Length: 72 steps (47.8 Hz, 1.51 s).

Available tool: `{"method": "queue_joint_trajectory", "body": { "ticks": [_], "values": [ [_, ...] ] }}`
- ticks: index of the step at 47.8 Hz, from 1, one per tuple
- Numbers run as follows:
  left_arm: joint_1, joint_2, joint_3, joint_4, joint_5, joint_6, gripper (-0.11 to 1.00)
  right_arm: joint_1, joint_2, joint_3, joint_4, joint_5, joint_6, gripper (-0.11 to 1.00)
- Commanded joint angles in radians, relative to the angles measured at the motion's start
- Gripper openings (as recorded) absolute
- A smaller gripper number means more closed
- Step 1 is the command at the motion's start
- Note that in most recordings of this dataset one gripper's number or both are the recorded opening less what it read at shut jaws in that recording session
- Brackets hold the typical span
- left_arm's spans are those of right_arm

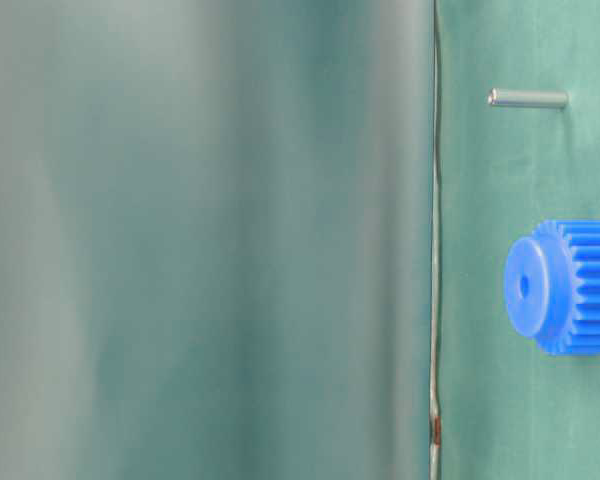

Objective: Insert the shaft placed at a random location into the center hole of the medium gear at another random location.
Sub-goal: 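Move the right gripper left toward the small silver shaft, then lower the open right gripper around the shaft and close on it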

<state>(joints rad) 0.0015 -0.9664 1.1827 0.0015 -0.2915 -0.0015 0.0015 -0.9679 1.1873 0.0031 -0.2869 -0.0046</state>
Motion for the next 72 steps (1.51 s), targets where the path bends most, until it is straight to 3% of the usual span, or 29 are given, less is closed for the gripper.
{"method": "queue_joint_trajectory", "body": {
  "ticks": [1,13,29,34,42,46,56,72],
  "values": [
    [-0.002,0.006,-0.032,0.015,0.012,0.002,0.0,-0.006,0.005,-0.029,-0.002,-0.011,-0.008,0.01],
    [-0.002,0.006,-0.032,0.015,0.015,-0.002,0.0,-0.02,0.015,-0.044,-0.002,-0.006,-0.011,0.01],
    [-0.002,0.008,-0.031,0.017,0.028,-0.002,0.0,-0.089,0.13,-0.052,0.0,-0.021,-0.006,0.03],
    [-0.002,0.008,-0.031,0.017,0.028,-0.002,0.0,-0.117,0.192,-0.051,0.005,-0.058,-0.003,0.21],
    [-0.002,0.008,-0.029,0.018,0.038,0.0,0.0,-0.172,0.341,-0.052,0.005,-0.094,-0.003,0.71],
    [-0.002,0.008,-0.031,0.018,0.044,0.0,0.0,-0.195,0.434,-0.054,0.006,-0.12,-0.003,0.88],
    [-0.002,0.008,-0.029,0.018,0.044,0.002,0.0,-0.238,0.663,-0.091,0.011,-0.186,-0.003,0.86],
    [0.0,0.011,-0.026,0.018,0.044,0.003,0.0,-0.284,0.884,-0.124,0.011,-0.261,-0.003,0.86]
  ]
}}
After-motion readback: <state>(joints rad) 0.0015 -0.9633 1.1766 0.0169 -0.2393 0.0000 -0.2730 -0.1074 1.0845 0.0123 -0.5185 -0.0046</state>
